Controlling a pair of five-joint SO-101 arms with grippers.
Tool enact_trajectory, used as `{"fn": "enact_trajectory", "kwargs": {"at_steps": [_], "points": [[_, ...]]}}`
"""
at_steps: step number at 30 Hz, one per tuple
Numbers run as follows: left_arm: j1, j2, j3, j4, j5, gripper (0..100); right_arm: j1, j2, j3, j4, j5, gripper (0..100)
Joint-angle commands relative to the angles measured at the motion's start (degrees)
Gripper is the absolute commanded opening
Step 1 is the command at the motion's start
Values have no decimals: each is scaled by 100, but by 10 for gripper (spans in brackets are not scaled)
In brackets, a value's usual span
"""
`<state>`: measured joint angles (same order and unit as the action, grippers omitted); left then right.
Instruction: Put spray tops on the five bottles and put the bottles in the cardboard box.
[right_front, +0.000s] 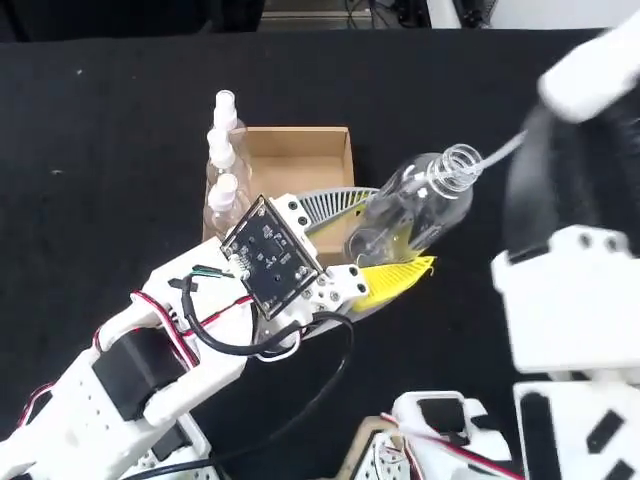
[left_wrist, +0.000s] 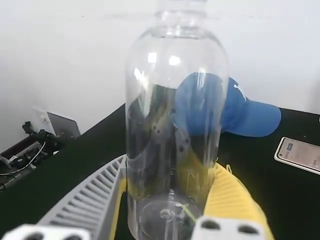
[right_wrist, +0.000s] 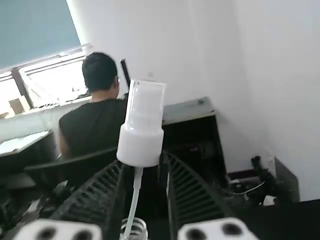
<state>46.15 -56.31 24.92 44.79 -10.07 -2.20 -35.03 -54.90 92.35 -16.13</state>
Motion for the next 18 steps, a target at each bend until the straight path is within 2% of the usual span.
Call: {"fn": "enact_trajectory", "kwargs": {"at_steps": [1, 5, 7, 13, 18], "points": [[136, -97, -101, -149, -44, 30, -782, 567, 892, 141, 53, 49], [251, -97, -92, -123, -44, 30, -1213, 356, 1138, 158, 62, 211], [224, -97, -92, -141, -44, 30, -1336, 31, 1138, 105, 62, 257], [198, -97, -92, -141, -44, 30, -1336, -1024, 1182, 9, 782, 265], [189, -97, -92, -141, -44, 30, -1336, -1349, 1191, 26, 897, 265]]}}
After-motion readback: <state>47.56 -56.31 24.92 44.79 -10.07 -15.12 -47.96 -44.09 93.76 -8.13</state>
